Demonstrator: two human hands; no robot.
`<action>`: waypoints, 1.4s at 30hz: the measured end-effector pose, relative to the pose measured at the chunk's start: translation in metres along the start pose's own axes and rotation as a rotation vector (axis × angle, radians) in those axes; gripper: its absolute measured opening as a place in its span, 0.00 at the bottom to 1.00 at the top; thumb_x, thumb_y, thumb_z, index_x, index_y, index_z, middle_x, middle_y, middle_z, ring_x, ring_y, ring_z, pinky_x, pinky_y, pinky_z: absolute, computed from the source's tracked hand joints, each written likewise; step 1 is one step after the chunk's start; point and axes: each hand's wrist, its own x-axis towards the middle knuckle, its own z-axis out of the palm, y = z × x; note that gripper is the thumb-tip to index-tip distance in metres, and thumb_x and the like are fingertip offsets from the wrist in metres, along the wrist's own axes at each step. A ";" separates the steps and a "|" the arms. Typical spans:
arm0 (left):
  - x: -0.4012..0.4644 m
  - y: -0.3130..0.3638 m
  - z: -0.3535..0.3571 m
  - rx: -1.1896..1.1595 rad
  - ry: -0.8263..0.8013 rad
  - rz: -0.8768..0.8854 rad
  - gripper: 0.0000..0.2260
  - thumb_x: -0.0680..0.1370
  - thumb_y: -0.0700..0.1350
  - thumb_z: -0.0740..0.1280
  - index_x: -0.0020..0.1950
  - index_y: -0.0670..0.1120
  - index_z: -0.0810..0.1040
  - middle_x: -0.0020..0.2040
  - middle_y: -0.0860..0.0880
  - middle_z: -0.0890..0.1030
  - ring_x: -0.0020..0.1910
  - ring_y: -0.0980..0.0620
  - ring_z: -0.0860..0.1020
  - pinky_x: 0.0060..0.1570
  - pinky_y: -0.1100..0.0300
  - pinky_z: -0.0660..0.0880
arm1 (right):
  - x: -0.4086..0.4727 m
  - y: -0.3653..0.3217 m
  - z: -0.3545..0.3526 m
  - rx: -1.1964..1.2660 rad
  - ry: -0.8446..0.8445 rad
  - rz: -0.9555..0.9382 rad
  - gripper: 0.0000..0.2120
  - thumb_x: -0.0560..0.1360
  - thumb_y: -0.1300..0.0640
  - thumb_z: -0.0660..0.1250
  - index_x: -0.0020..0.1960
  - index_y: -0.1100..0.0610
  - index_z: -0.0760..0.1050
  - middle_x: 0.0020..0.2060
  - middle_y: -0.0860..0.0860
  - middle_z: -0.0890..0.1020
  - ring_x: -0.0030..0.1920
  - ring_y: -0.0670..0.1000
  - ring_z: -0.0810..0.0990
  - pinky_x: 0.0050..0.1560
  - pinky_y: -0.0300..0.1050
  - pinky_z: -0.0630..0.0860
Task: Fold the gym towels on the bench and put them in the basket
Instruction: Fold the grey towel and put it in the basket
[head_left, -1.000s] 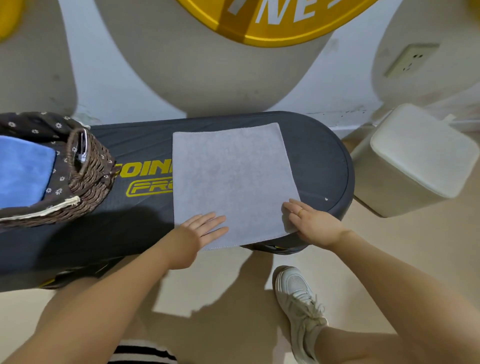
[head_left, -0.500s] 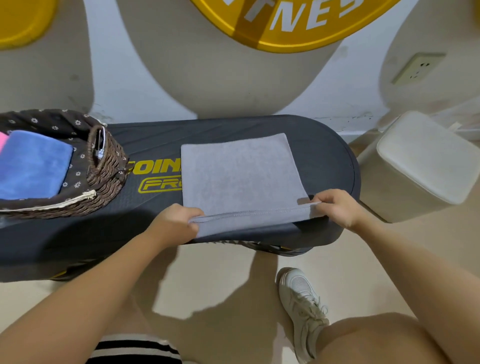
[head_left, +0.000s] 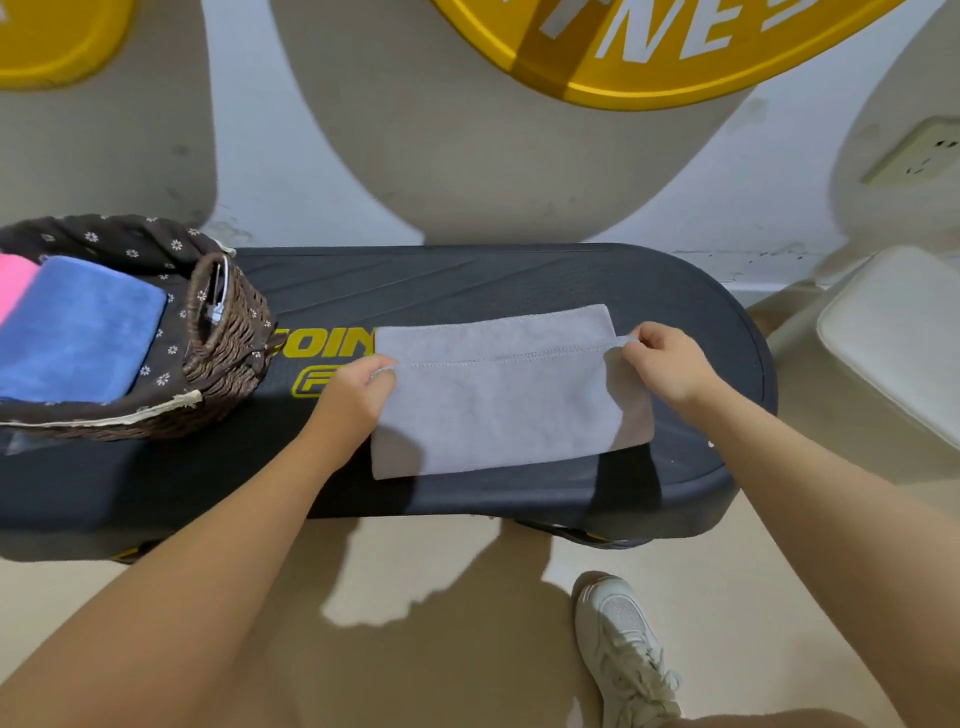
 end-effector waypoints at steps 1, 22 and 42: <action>0.007 0.003 0.003 -0.036 0.044 -0.030 0.07 0.77 0.41 0.59 0.44 0.42 0.76 0.39 0.47 0.75 0.40 0.53 0.71 0.40 0.60 0.66 | 0.008 -0.004 0.001 0.007 0.022 0.016 0.10 0.77 0.59 0.56 0.38 0.58 0.68 0.35 0.50 0.73 0.39 0.51 0.69 0.37 0.45 0.64; 0.070 -0.002 0.025 0.508 0.430 -0.142 0.10 0.80 0.40 0.53 0.56 0.36 0.69 0.47 0.35 0.77 0.42 0.38 0.74 0.38 0.53 0.67 | 0.070 0.002 0.032 -0.432 0.149 0.055 0.12 0.82 0.56 0.48 0.59 0.61 0.64 0.43 0.59 0.75 0.40 0.58 0.71 0.37 0.48 0.66; 0.038 -0.019 0.055 1.234 -0.123 0.311 0.40 0.68 0.68 0.53 0.68 0.39 0.69 0.69 0.41 0.71 0.67 0.43 0.72 0.63 0.46 0.69 | 0.025 0.019 0.074 -0.739 -0.008 -0.212 0.34 0.73 0.37 0.33 0.77 0.48 0.41 0.77 0.49 0.42 0.77 0.52 0.41 0.75 0.53 0.40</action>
